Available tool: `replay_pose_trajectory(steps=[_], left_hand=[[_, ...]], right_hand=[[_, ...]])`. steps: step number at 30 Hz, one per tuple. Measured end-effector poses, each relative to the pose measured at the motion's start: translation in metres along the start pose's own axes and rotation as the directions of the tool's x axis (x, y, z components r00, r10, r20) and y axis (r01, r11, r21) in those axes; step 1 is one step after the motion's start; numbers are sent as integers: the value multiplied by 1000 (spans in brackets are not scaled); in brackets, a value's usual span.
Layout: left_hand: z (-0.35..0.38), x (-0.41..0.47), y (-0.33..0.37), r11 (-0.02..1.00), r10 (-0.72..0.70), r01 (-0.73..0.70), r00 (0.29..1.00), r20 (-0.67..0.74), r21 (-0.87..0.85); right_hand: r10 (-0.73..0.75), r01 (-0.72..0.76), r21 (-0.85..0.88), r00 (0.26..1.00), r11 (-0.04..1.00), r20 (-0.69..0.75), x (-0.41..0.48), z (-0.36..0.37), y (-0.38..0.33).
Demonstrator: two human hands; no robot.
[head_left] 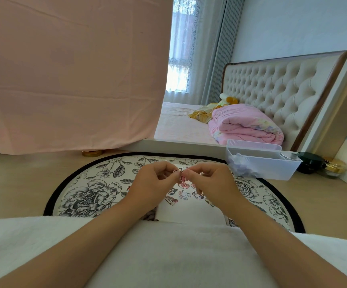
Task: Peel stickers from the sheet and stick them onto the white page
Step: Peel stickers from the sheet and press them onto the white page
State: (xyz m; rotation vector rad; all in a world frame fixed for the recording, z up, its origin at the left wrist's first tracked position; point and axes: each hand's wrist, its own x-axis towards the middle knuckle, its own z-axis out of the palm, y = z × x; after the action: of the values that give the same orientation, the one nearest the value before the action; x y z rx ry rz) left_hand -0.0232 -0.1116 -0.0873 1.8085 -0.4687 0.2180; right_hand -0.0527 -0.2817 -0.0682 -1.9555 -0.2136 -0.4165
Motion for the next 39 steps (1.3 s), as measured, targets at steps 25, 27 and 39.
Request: replay_pose_trajectory(steps=[25,27,39], left_hand=[[-4,-1,-4,999,-34,31,995,95,29],[-4,-1,-3,999,-38,35,995,93,26],[2,-1,-5,995,-14,9,999,47,96]], right_hand=[[99,-89,-53,967,995,234,2,-6,4],[71,-48,-108,973,993,221,3,-5,6],[-199,206,-548,977,811,72,-4,5,7]])
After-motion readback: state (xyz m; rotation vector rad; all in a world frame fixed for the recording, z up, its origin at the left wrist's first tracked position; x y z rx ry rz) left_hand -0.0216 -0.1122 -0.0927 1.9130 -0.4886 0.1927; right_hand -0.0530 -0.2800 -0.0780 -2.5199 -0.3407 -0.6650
